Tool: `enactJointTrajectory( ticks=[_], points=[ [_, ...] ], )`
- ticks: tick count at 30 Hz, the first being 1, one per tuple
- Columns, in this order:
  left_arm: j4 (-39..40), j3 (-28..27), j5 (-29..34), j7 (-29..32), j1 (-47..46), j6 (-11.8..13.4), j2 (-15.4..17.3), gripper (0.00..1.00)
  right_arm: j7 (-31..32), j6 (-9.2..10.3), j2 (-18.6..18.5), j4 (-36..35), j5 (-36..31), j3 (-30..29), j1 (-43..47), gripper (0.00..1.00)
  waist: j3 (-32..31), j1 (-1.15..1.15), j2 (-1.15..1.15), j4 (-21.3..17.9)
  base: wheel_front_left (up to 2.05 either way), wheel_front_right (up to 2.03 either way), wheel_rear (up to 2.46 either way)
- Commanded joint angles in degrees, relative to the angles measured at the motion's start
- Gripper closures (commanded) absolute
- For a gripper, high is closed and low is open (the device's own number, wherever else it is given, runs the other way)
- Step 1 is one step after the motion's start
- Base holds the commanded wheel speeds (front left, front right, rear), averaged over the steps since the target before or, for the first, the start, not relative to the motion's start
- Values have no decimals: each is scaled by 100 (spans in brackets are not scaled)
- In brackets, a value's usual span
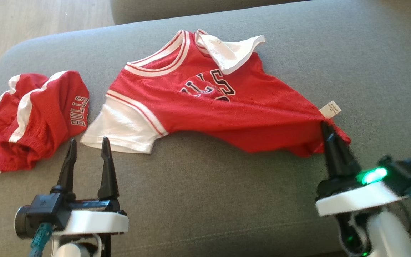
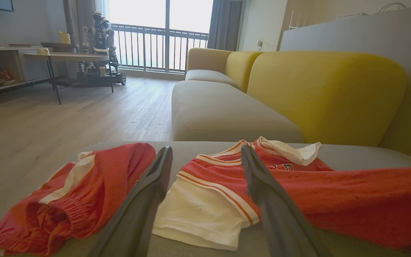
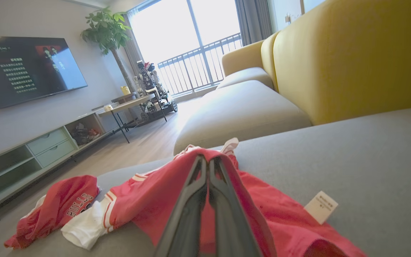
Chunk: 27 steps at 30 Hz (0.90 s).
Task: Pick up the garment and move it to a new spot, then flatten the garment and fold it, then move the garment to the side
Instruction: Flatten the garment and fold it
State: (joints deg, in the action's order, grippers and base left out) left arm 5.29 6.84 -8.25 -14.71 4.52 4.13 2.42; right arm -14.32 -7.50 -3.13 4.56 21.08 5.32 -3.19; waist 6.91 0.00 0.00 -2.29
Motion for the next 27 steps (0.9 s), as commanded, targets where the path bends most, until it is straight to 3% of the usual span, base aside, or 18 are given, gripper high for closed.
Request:
enactJointTrajectory(
  ticks=[1, 4, 7, 10, 17, 18, 19, 20, 23, 27],
  points=[
    [176, -138, -52, -29, -101, 41, 46, 0, 59, 1, -18, -425, -28, 15, -223, 100, 5, 0, 0, 29, 0, 0, 0],
    [165, -103, -66, -29, -130, 35, 46, 0, 292, 1, -64, -670, -33, -214, -543, 100, 64, 0, 0, 98, 0, 0, 0],
    [-39, 33, -66, -29, -162, -101, 46, 0, 530, 1, -54, -275, -73, -388, -1016, 100, 124, 0, 0, 209, 0, 0, 0],
    [-427, 235, 30, -29, -305, -273, 46, 0, 645, 1, -27, 526, -150, -599, -1498, 100, 206, 0, 0, 324, 0, 0, 0],
    [-857, 414, 48, -29, -854, -369, 46, 0, 195, 1, 12, 2631, -413, -827, -2666, 100, 522, 0, 0, 354, 0, 0, 0],
    [-873, 433, 48, -29, -906, -376, 46, 0, 130, 1, 14, 2863, -480, -782, -2817, 94, 572, 0, 0, 345, 0, 0, 0],
    [-885, 448, 50, -29, -945, -377, 46, 0, 73, 1, 16, 3060, -531, -726, -2955, 51, 618, 0, 0, 331, 0, 0, 0],
    [-899, 466, 52, -29, -975, -380, 46, 0, 23, 1, 18, 3215, -606, -693, -3074, 0, 658, 0, 0, 320, 0, 0, 0],
    [-928, 503, 43, -29, -1026, -372, 46, 0, -53, 1, 21, 3416, -865, -726, -3208, 0, 722, 0, 0, 293, 0, 0, 0],
    [-940, 529, 5, -29, -1005, -340, 46, 0, -64, 1, 23, 2944, -1122, -616, -2646, 0, 711, 0, 0, 262, 0, 0, 0]
  ],
)
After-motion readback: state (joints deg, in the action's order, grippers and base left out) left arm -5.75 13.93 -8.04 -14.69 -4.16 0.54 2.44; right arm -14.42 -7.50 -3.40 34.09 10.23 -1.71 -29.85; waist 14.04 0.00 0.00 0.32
